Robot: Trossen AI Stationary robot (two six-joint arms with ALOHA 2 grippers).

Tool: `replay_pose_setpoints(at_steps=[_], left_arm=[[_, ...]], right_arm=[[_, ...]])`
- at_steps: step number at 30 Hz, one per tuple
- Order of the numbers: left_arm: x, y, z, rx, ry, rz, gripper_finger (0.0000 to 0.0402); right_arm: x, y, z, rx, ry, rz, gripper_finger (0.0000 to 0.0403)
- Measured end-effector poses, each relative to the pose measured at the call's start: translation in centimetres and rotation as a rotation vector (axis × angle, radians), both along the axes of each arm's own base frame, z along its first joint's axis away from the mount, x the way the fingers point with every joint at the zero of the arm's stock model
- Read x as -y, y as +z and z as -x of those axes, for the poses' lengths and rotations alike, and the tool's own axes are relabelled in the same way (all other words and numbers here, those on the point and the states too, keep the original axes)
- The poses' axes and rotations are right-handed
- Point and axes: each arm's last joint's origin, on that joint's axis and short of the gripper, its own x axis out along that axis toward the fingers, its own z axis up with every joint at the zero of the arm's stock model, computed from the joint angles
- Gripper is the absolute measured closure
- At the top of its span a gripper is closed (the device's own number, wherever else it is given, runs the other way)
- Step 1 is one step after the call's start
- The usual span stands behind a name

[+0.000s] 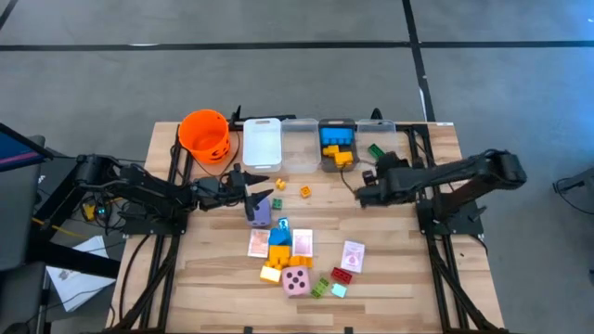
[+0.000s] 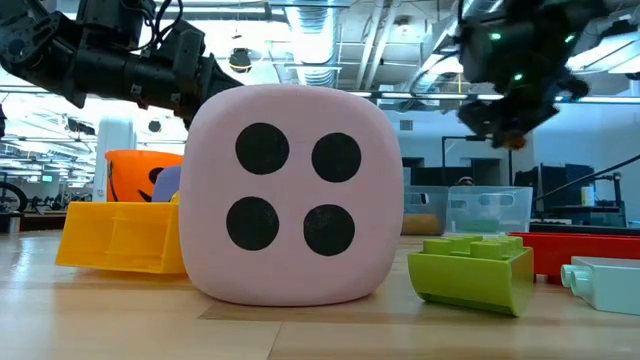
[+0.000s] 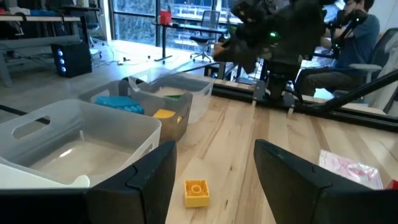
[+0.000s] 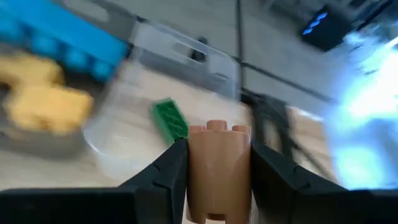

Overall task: Pick & Place Toys
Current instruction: Put the small brown game piece into the right transparent bin, then put the small green game piece into the right transparent bin

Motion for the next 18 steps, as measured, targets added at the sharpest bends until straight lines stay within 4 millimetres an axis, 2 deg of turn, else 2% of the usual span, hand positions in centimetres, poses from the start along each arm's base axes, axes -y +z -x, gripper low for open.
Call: replay_pose_setpoints(at_steps=[6,12,18], left_arm=[[0.0,0.2,0.0,0.023,0.000,0.000,0.0192],[-0.1,0.3,0.0,0.033,0.005,0.000,0.0192],[-0.5,0.2,0.0,0.025,0.025,0.000,0.0192]], right_arm=[[2.4,-1.7,1.2,0.082,0.057,-0.053,0.0259],[4.5,-3.0,2.0,0.148,-0.024,-0.048,0.0155],[4.7,-3.2,1.8,0.120,0.012,-0.096,0.0092]])
